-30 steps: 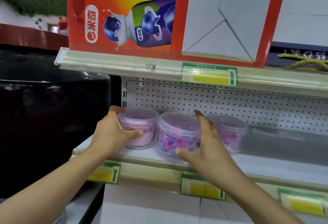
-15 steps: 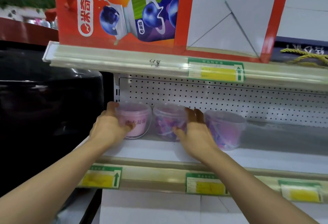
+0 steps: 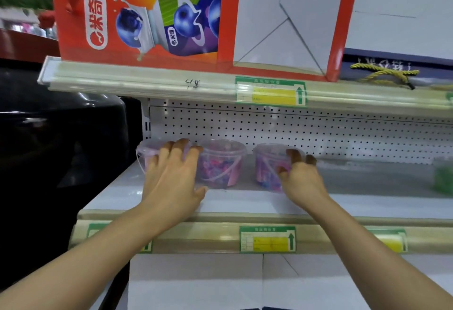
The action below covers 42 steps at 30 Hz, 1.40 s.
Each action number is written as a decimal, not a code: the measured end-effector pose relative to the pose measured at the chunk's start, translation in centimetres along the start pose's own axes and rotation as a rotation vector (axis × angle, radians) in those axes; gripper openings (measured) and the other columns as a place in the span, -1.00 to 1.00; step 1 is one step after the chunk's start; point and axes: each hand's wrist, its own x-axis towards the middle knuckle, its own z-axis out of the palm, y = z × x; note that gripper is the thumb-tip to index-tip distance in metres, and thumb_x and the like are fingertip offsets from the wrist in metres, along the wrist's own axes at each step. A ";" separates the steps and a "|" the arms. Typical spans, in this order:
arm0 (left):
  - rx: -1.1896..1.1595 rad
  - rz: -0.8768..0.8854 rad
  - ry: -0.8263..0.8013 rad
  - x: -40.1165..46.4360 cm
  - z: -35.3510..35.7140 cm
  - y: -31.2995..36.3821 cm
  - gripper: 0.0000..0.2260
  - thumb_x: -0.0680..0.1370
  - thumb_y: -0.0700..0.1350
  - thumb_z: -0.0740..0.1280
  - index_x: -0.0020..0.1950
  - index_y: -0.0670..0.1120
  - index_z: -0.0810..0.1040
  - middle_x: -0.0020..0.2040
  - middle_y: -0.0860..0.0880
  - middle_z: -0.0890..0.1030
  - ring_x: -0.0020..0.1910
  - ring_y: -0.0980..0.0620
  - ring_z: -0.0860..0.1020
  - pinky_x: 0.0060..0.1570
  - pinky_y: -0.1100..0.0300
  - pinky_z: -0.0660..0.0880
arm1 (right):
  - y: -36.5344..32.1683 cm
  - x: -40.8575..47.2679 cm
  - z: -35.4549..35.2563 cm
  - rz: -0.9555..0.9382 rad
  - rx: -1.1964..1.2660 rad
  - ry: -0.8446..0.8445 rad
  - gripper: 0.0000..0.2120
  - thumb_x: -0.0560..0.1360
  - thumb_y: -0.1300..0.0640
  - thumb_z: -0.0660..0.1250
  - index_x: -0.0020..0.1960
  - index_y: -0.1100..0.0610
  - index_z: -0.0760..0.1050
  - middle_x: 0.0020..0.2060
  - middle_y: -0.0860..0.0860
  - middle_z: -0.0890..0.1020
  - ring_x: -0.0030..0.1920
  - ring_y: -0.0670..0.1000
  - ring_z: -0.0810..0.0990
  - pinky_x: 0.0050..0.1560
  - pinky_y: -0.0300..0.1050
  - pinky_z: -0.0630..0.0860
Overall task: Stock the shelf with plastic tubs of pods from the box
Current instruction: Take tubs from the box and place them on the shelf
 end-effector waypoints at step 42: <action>-0.244 0.490 -0.969 -27.6 21.5 43.2 -0.57 0.53 0.06 0.25 0.36 0.00 0.28 0.28 -0.03 0.47 0.25 -0.09 0.42 0.12 0.08 0.39 | 50.3 -30.6 -0.9 0.055 -0.433 -0.401 -0.42 0.09 0.19 0.60 0.07 0.24 0.52 -0.07 0.18 0.59 -0.14 0.21 0.61 -0.21 0.00 0.58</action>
